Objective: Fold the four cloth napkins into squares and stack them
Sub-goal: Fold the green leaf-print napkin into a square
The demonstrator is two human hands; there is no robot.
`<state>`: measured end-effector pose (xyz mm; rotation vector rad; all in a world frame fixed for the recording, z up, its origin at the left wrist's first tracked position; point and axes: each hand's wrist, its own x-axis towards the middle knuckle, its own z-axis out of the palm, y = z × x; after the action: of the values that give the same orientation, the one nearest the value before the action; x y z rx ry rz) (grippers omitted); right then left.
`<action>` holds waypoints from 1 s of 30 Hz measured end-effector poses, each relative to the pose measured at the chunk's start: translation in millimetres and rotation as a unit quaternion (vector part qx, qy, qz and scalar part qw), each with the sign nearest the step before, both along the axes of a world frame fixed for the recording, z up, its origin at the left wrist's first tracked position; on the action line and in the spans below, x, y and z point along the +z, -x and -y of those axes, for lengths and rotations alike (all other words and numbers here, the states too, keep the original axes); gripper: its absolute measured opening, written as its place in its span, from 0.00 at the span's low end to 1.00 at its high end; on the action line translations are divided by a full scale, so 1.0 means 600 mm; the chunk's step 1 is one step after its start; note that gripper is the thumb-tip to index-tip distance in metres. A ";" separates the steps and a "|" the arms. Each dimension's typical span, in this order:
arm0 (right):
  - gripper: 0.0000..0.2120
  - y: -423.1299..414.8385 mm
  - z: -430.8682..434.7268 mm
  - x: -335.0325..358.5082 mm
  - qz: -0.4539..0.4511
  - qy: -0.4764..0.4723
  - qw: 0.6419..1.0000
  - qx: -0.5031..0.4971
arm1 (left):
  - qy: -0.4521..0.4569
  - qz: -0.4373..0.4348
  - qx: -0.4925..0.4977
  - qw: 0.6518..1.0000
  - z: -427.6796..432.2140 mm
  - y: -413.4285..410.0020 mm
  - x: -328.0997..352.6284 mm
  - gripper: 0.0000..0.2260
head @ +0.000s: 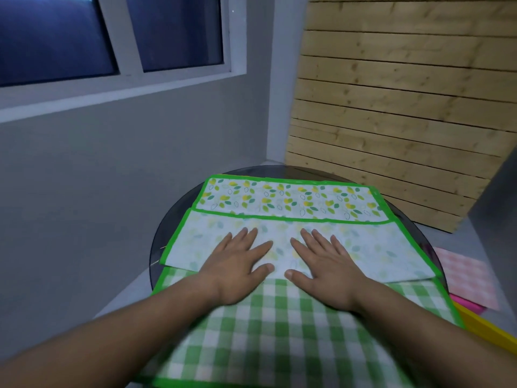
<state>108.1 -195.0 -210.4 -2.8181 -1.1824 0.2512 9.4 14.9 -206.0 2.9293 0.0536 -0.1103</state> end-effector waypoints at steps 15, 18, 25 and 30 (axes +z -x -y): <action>0.39 -0.004 0.003 0.002 -0.021 -0.022 1.000 -0.002 | -0.004 -0.022 0.104 0.994 -0.105 0.032 0.011 0.31; 0.39 -0.003 0.002 0.003 -0.020 -0.020 1.000 -0.003 | -0.048 0.021 0.115 0.992 -0.081 0.006 0.033 0.20; 0.39 -0.002 0.000 0.001 -0.033 -0.045 0.998 -0.004 | -0.011 0.058 -0.030 0.998 0.017 -0.080 0.023 0.23; 0.37 -0.010 0.011 0.010 -0.092 -0.098 0.991 -0.012 | -0.034 0.003 -0.014 0.999 0.020 -0.099 0.001 0.29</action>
<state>114.3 -201.5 -204.3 -2.5749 -1.0713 0.3618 68.5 2.9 -205.5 2.9996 0.0172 -0.1063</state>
